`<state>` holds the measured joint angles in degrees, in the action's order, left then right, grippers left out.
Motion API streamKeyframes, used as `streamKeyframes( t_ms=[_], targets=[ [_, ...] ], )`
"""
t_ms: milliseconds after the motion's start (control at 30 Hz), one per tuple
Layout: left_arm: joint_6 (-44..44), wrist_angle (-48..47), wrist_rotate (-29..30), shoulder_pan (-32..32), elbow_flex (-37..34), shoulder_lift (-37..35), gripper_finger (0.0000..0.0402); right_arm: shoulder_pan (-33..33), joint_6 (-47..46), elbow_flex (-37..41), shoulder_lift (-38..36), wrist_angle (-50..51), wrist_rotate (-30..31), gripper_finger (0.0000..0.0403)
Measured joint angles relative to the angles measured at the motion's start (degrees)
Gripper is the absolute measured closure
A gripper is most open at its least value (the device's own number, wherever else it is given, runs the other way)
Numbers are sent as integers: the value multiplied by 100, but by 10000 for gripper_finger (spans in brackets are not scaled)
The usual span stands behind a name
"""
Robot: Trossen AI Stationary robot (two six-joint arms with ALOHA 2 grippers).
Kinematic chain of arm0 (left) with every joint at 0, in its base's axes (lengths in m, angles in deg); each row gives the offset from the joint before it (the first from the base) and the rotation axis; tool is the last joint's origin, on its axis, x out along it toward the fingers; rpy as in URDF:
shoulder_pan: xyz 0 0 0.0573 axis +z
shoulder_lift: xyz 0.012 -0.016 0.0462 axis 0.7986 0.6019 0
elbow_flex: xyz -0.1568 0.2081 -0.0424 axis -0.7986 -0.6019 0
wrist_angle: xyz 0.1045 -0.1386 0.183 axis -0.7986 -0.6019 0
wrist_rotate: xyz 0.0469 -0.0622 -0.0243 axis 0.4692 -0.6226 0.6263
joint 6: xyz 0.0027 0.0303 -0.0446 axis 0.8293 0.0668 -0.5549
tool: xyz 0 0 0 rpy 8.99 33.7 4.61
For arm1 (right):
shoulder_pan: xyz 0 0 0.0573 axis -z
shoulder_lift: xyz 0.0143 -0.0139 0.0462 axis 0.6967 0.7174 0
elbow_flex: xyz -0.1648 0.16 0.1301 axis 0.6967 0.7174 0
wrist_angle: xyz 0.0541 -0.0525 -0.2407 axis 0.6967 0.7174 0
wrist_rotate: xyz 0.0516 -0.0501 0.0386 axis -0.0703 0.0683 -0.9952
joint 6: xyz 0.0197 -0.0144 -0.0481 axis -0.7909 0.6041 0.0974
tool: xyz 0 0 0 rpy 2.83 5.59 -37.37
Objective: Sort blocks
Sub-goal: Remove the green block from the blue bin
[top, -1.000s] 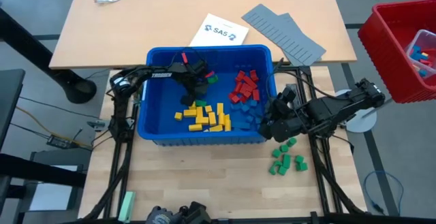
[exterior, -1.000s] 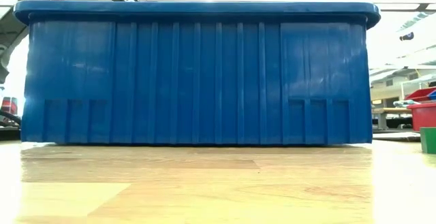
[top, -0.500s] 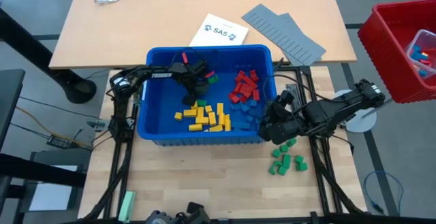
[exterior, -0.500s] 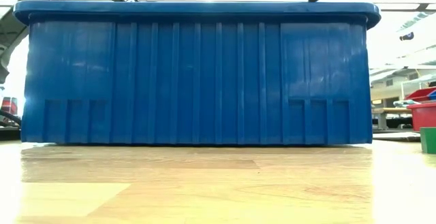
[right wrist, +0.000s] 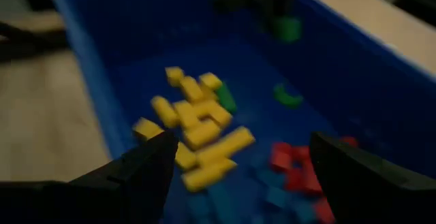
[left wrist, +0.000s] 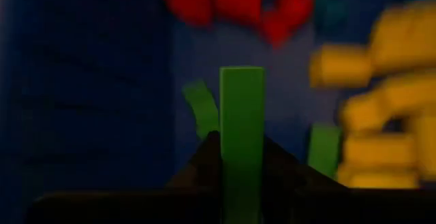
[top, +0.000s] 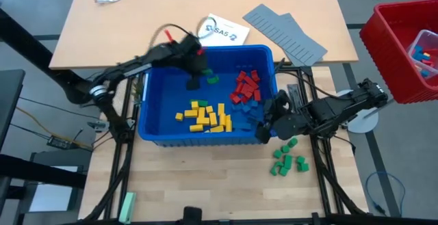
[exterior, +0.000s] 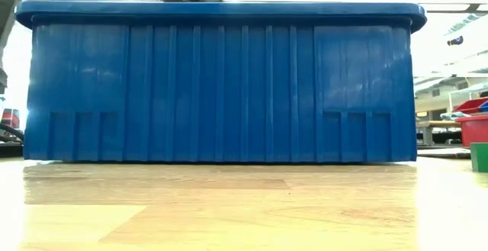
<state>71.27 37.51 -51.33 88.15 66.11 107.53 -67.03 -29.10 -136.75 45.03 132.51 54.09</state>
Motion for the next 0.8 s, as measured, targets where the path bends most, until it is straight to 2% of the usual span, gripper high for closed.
streamKeyframes(
  t_ms=[100,233,433,633,800],
  targets=[
    [-477,66,-549,-39,212,-459,338,30,128,-2,21,-483,-225,86],
    [-1296,476,-1303,-209,277,-1017,338,205,451,1,46,-1302,-196,85],
    [-2213,1271,-2445,-762,293,-1468,336,569,2023,22,234,-2943,-278,89],
    [-2476,1706,-2698,-1490,287,-1520,336,996,3249,22,423,-4679,-960,94],
    [-2483,1980,-2552,-1907,285,-1518,335,1303,3184,22,411,-5076,-1906,117]
  ],
)
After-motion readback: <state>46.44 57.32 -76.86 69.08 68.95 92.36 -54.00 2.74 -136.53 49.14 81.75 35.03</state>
